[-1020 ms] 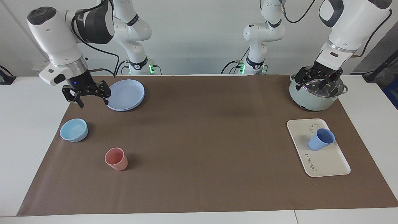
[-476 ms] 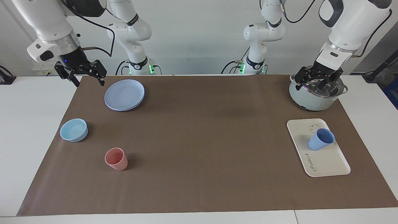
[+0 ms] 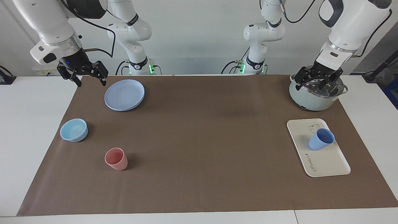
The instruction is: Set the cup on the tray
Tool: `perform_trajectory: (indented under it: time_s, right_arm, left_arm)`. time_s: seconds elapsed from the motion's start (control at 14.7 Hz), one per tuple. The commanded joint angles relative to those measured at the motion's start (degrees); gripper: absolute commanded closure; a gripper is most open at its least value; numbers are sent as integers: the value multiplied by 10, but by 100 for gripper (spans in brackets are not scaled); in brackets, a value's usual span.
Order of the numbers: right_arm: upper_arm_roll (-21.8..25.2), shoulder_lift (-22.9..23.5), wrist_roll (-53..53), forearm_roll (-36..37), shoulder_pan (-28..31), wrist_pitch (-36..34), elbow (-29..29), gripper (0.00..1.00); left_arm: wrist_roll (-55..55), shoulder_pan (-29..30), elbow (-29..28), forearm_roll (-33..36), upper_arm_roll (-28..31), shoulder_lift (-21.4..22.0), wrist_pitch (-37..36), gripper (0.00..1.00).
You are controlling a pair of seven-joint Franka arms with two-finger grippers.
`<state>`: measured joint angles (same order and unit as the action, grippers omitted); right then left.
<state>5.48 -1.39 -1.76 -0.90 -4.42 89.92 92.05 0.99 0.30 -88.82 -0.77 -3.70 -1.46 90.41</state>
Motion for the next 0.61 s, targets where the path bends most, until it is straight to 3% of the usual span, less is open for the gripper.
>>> perform_trajectory:
  time_s: [0.0,0.54]
  right_arm:
    - [-7,-19,46,8,-14,22,25,0]
    - [-3,-15,37,19,-10,1,16,0]
  left_arm:
    - [4,1,-14,12,-3,11,11,0]
    - [7,0,-14,12,-3,11,11,0]
